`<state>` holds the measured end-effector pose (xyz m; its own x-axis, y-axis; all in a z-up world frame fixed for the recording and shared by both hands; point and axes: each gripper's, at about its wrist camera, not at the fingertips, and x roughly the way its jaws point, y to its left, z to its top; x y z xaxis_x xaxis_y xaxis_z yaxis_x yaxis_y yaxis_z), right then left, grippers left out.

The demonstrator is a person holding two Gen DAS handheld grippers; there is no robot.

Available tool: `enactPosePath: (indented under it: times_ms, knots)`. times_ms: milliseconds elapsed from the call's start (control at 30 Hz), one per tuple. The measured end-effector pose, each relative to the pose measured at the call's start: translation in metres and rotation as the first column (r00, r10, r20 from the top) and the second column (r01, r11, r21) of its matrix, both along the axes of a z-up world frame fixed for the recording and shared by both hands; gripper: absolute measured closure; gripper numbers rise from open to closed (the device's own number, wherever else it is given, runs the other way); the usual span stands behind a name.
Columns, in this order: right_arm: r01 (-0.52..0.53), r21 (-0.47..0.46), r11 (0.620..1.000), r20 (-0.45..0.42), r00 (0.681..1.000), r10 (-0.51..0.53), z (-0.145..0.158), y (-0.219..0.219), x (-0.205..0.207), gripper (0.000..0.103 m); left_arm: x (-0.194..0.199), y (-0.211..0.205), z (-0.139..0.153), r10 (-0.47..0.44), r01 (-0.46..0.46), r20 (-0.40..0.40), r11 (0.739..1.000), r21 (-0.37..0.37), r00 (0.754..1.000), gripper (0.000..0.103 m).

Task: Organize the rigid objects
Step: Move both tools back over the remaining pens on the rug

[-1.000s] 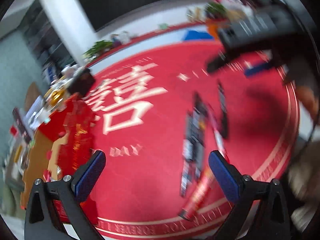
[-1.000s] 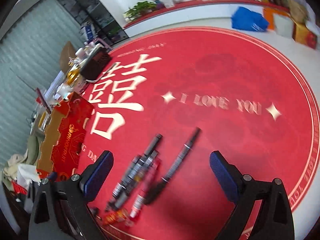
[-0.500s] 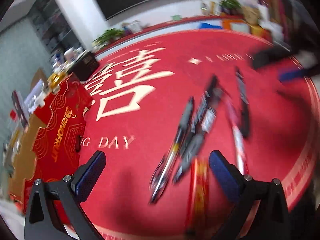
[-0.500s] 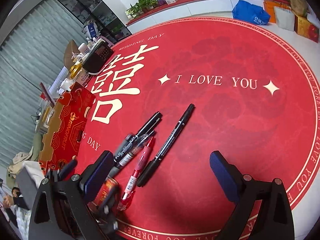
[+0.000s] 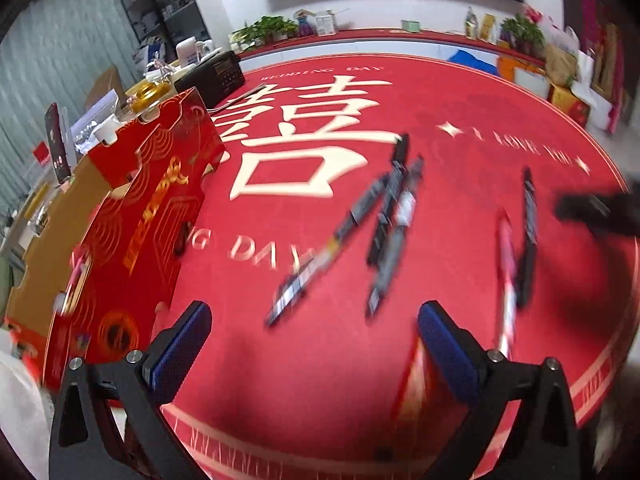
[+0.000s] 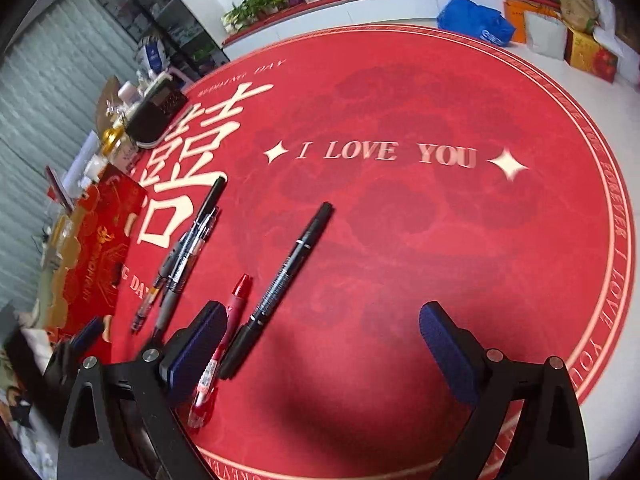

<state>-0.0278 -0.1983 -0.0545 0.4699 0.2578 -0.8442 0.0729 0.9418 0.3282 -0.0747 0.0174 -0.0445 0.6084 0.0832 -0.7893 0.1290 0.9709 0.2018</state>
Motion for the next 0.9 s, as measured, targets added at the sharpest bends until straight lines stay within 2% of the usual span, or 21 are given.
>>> enactPosePath:
  times_ms: [133,200,267,300,367,400,567,700,833,900]
  knots:
    - [0.021,-0.129,0.991,0.015,1.0,-0.019,-0.003,0.017,0.021,0.005,-0.025,-0.015,-0.006,-0.07,0.068,0.028,0.995,0.071,0.997,0.0]
    - [0.018,-0.198,0.98,0.026,1.0,-0.013,-0.003,0.024,0.028,0.011,-0.028,-0.022,-0.009,-0.077,0.072,0.05,0.992,0.104,0.996,0.0]
    - [-0.031,-0.295,0.955,0.036,0.998,0.043,-0.003,0.035,0.029,0.038,-0.027,-0.025,-0.009,-0.077,0.073,0.045,0.993,0.094,0.996,0.0]
    - [-0.052,-0.34,0.939,0.042,0.997,0.07,-0.003,0.038,0.025,0.045,-0.025,-0.025,-0.009,-0.071,0.068,0.04,0.994,0.081,0.997,0.0]
    - [-0.09,-0.342,0.935,0.051,0.992,0.114,-0.003,0.034,0.017,0.06,-0.021,-0.024,-0.01,-0.047,0.045,0.031,0.998,0.042,0.998,0.0]
    - [-0.106,-0.343,0.933,0.05,0.99,0.131,-0.003,0.026,0.011,0.064,-0.02,-0.024,-0.01,-0.037,0.036,0.03,0.999,0.025,0.999,0.0]
    - [-0.106,-0.392,0.914,0.044,0.99,0.133,-0.001,-0.008,-0.009,0.065,-0.021,-0.032,-0.011,-0.026,0.026,0.052,1.0,0.016,0.998,0.0]
    - [-0.102,-0.344,0.933,0.032,0.992,0.12,0.0,-0.021,-0.014,0.064,-0.024,-0.039,-0.013,-0.015,0.017,0.082,1.0,-0.015,0.997,0.0]
    - [-0.064,-0.348,0.935,0.033,0.996,0.08,0.001,-0.019,-0.017,0.062,-0.015,-0.029,-0.013,0.043,-0.042,0.009,0.993,-0.111,0.999,0.0]
    - [-0.046,-0.341,0.939,0.028,0.998,0.059,0.001,-0.019,-0.023,0.062,-0.014,-0.029,-0.01,0.042,-0.045,-0.022,0.991,-0.122,0.999,0.0]
